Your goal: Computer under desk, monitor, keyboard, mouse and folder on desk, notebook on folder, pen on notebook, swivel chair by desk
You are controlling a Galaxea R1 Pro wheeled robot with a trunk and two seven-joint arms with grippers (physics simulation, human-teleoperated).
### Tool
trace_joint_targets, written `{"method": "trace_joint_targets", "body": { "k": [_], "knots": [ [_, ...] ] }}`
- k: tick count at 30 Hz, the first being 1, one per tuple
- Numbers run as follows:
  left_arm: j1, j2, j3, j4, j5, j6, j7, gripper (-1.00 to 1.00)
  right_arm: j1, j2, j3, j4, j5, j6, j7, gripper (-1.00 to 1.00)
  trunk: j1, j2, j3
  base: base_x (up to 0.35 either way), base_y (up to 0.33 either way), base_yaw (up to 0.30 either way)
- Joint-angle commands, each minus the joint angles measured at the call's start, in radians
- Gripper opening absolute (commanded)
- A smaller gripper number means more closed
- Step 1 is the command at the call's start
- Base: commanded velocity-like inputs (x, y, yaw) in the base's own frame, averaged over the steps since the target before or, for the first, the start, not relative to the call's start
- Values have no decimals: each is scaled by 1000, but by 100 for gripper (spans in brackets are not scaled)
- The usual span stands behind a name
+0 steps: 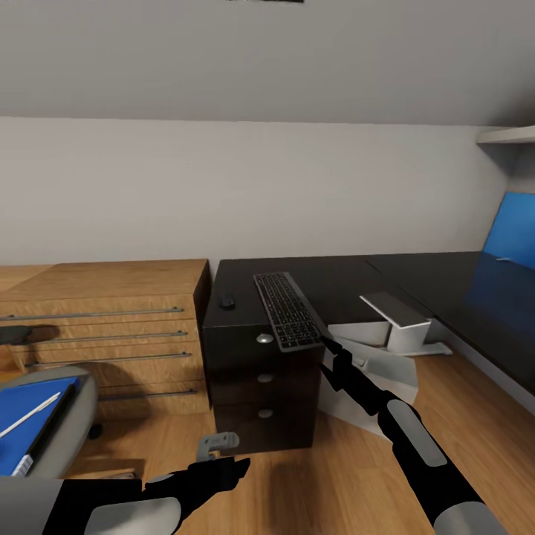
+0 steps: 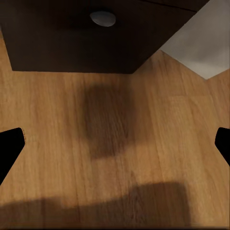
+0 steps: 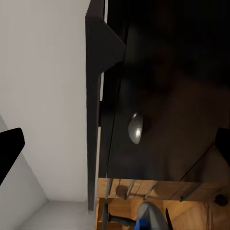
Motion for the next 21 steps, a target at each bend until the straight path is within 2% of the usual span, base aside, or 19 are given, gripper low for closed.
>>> {"method": "trace_joint_targets", "body": {
  "k": [1,16,21],
  "knots": [
    [-2,0,-2,-1,7,-7,1,100,0,-1,2,0,-4,1,2,100,0,-1,-1,-41,53,0],
    [-2,-1,-3,-1,7,-6,1,100,0,-1,2,0,-4,1,2,100,0,-1,-1,-11,14,0],
    [-2,-1,-3,-1,5,-5,1,100,0,-1,2,0,-4,1,2,100,0,-1,-1,-139,187,0]
  ]
}}
